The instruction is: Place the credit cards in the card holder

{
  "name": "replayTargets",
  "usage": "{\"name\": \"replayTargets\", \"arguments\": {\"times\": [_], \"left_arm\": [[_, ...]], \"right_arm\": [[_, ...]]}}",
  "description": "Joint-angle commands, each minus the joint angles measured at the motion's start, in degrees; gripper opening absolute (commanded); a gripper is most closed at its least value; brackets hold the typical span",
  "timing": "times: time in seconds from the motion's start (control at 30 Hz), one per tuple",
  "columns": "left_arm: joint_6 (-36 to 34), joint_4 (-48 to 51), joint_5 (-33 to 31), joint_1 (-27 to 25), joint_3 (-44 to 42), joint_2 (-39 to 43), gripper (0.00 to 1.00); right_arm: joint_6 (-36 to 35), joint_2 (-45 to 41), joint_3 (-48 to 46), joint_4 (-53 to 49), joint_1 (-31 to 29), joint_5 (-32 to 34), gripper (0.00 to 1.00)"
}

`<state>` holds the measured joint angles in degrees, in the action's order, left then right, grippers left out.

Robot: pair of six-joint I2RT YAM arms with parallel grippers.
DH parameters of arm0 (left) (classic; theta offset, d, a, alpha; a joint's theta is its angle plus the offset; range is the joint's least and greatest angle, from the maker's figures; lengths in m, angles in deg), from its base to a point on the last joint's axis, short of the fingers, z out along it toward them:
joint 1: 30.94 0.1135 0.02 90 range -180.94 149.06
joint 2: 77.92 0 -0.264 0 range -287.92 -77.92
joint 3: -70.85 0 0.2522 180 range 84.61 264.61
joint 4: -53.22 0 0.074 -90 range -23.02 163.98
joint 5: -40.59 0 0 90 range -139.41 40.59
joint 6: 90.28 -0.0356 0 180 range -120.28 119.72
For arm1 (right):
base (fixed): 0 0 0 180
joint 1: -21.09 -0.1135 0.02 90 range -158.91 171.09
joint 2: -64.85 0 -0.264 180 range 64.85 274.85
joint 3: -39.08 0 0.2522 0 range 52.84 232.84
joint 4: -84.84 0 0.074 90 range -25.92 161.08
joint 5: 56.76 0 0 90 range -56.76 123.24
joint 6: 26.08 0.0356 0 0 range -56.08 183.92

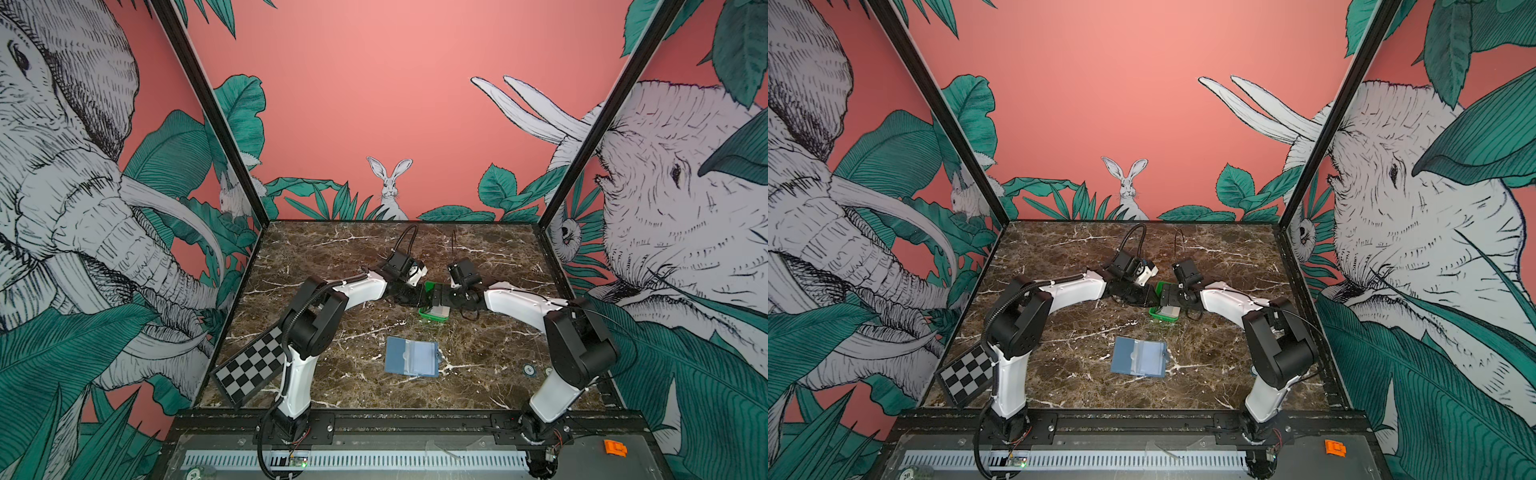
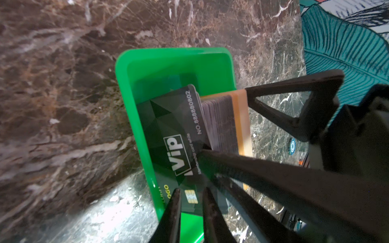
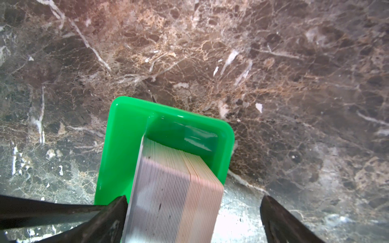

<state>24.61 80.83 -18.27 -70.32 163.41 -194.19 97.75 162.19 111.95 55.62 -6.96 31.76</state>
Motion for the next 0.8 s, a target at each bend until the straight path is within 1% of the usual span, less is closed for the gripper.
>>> {"name": "replayTargets", "arguments": {"times": [0.0,0.07,0.27,0.4,0.57,0.77], "left_arm": [[-0.45,2.23,-0.37,0.15,1.31,1.11,0.22],[-1.25,2.83,-0.45,0.14,1.7,2.48,0.23],[-2.78,3.16,-1.89,0.86,1.75,6.67,0.24],[-2.89,3.12,-2.27,1.32,1.83,8.13,0.24],[-5.19,5.5,-3.71,2.45,2.27,10.04,0.24],[-4.69,6.03,-3.76,3.54,0.73,11.02,0.23]], "right_arm": [[-0.57,-0.66,1.24,0.42,0.39,-2.14,0.94],[-0.86,0.35,1.77,0.56,0.45,-4.03,0.93],[-3.39,2.84,3.61,0.91,0.44,-6.27,0.91],[-6.29,5.21,6.51,-0.61,0.4,-8.72,0.89],[-9.59,7.37,9.18,-1.08,0.4,-12.25,0.87],[-11.66,8.74,10.85,-1.42,0.36,-16.2,0.83]]}}
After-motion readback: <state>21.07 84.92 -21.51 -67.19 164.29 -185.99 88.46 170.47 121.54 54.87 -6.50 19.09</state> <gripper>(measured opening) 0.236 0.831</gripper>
